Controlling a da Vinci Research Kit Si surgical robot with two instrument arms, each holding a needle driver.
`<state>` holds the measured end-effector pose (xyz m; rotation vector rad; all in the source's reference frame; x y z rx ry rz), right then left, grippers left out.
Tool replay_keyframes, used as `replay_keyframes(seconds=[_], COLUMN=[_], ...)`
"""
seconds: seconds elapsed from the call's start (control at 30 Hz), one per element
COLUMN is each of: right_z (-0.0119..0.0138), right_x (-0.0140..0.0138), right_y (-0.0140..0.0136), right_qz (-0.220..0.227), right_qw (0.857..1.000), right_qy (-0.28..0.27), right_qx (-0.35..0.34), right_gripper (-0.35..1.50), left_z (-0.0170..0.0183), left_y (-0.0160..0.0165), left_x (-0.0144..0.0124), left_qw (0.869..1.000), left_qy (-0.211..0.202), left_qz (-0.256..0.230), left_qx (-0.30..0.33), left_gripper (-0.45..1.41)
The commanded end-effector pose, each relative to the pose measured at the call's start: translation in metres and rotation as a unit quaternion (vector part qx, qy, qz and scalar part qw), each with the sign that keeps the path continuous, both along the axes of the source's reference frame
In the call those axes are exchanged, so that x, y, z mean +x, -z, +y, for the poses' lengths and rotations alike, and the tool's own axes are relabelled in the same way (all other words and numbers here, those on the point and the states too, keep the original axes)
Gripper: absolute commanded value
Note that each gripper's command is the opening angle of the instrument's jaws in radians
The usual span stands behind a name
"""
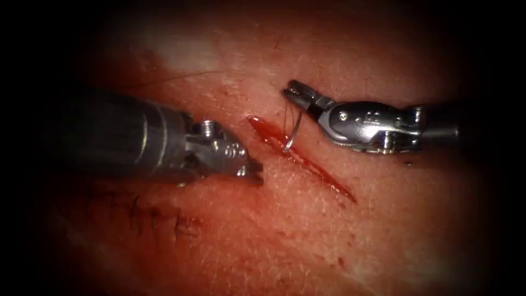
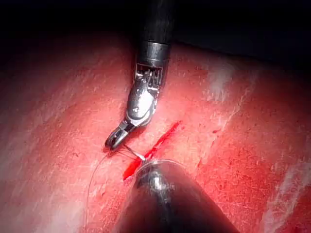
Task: Wound Closure
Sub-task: Use the right gripper to throw the needle through the bottom of the cut
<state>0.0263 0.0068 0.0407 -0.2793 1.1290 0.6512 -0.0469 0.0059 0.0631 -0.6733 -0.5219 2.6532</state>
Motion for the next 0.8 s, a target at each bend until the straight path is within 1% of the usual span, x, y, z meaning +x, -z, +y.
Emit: replay_keyframes(seconds=[0.03,0.27,0.67,0.8], right_z=[-0.0005,-0.0003,0.0000,-0.0003], right_x=[0.0006,0.0007,0.0024,0.0020], right_y=[-0.0004,-0.0002,0.0005,0.0005], right_qz=[0.000,-0.001,-0.002,-0.001], right_qw=[1.000,1.000,1.000,1.000], right_qy=[0.000,-0.009,-0.014,-0.010], right_qx=[0.001,0.000,-0.004,-0.003], right_gripper=[-0.35,-0.35,-0.35,-0.35], left_z=[-0.0005,-0.0010,-0.0010,-0.0010], left_y=[-0.0008,-0.0023,-0.0029,-0.0035], left_x=[-0.0005,-0.0004,-0.0002,-0.0001], left_qw=[1.000,1.000,1.000,1.000], left_qy=[-0.002,0.000,0.000,0.000], left_qz=[-0.001,-0.006,-0.008,-0.009], left_qx=[0.001,0.009,0.012,0.013], left_gripper=[-0.20,-0.20,-0.23,-0.23])
